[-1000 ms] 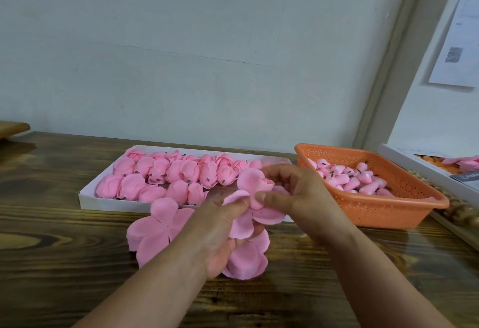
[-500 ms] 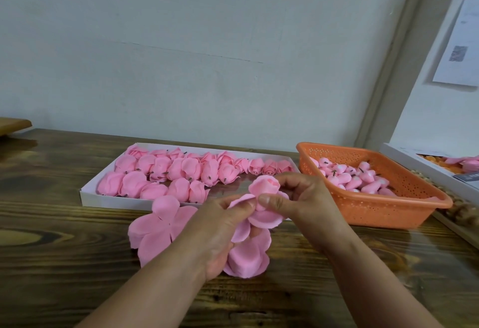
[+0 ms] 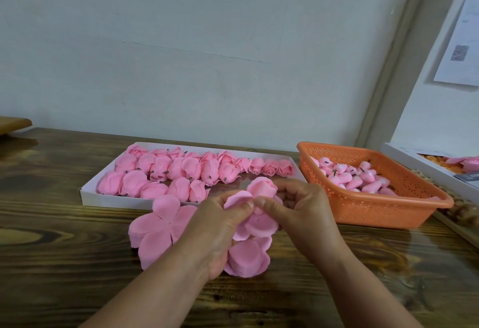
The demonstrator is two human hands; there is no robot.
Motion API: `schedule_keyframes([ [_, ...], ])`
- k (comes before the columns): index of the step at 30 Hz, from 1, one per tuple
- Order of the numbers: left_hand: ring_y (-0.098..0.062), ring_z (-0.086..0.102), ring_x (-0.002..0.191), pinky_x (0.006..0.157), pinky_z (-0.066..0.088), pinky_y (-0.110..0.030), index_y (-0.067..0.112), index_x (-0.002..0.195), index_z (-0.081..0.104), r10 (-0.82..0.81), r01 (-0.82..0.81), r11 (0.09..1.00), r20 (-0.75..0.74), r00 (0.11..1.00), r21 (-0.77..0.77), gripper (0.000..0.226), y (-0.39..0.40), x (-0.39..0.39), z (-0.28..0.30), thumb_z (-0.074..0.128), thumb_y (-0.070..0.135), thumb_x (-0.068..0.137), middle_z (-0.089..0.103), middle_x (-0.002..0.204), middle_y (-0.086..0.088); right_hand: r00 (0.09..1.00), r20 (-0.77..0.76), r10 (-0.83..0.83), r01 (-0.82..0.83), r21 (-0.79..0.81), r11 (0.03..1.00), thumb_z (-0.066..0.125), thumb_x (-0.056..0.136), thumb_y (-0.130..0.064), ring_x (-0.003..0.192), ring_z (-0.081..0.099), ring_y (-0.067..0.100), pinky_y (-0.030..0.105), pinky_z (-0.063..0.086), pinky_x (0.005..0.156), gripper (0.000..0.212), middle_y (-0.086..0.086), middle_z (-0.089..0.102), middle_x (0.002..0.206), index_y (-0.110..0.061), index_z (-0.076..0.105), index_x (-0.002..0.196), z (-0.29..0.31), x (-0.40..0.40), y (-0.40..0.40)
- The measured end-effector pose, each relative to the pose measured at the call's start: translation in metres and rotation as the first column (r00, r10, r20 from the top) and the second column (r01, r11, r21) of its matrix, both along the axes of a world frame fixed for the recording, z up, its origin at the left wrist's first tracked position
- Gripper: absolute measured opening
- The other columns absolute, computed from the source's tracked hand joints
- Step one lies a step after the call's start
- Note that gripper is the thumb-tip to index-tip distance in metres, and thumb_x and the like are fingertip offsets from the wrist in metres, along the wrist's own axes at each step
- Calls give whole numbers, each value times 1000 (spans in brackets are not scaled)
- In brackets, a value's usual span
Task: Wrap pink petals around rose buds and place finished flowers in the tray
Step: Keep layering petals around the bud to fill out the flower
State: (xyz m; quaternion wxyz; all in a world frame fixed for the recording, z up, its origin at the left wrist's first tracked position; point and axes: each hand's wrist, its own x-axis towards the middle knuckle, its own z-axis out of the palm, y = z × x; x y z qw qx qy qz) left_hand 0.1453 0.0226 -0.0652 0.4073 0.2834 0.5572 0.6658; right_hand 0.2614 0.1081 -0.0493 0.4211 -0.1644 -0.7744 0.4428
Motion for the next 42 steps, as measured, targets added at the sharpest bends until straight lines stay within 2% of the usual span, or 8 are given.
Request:
schedule_keyframes([
  [9, -23, 69, 99, 89, 55, -46, 23, 106, 72, -7, 9, 1000, -80, 997, 24, 22, -1, 2, 1, 68, 19, 85, 75, 101, 0, 996, 43, -80, 79, 18, 997, 75, 77, -8, 56, 55, 27, 34, 47, 48, 14, 20, 62, 67, -4, 61, 79, 0, 1, 2],
  [14, -22, 70, 95, 87, 56, -45, 18, 111, 68, -41, 43, 999, -104, 994, 21, 51, -3, 5, 3, 74, 36, 63, 75, 98, -2, 999, 23, -42, 44, -102, 994, 76, 75, -7, 59, 58, 17, 26, 49, 51, 16, 14, 63, 68, -9, 60, 75, 0, 4, 7],
  [18, -23, 70, 96, 90, 54, -49, 16, 110, 69, -42, 43, 999, -60, 997, 18, 35, -3, 5, 3, 73, 25, 76, 75, 98, -4, 992, -3, 127, -120, -367, 923, 77, 63, -20, 79, 68, 28, 36, 56, 68, 35, 18, 70, 88, -5, 66, 93, -2, 4, 11],
  [23, -24, 71, 93, 86, 55, -44, 11, 104, 71, -90, 89, 996, 5, 996, 7, 19, -5, 2, 5, 66, 15, 87, 75, 97, -8, 977, -3, 213, -192, -450, 872, 81, 65, -14, 85, 66, 34, 45, 52, 80, 39, 27, 67, 98, 2, 67, 97, -4, 5, 15],
  [28, -27, 70, 94, 80, 55, -41, 9, 104, 71, -134, 135, 991, 89, 987, -3, 20, -5, 1, 6, 68, 13, 84, 74, 99, -12, 976, -26, 217, -207, -426, 881, 82, 62, -10, 78, 67, 29, 35, 56, 68, 30, 19, 71, 88, -5, 71, 89, -4, 7, 15],
  [36, -25, 71, 87, 65, 57, -32, 7, 101, 70, -84, 83, 997, 83, 993, 5, 19, -4, 3, 11, 68, 13, 83, 75, 95, -12, 994, -39, 100, -105, -160, 981, 77, 67, -20, 72, 67, 20, 30, 55, 57, 21, 4, 70, 80, -19, 70, 86, -6, 8, 10],
  [39, -31, 68, 94, 76, 55, -40, 7, 102, 71, -130, 132, 991, 64, 989, -14, 21, -7, 0, 13, 69, 15, 83, 72, 103, -16, 980, -71, 188, -200, -247, 948, 67, 76, -12, 65, 63, 15, 22, 49, 52, 8, 5, 69, 74, -15, 73, 81, -1, 12, 18],
  [42, -32, 66, 87, 65, 54, -38, 11, 100, 73, -225, 228, 973, 65, 972, -47, 21, -11, -4, 15, 70, 20, 82, 72, 99, -16, 951, -110, 289, -309, -405, 861, 64, 76, -10, 64, 63, 20, 27, 50, 54, 10, 14, 70, 75, -9, 73, 78, 1, 15, 27],
])
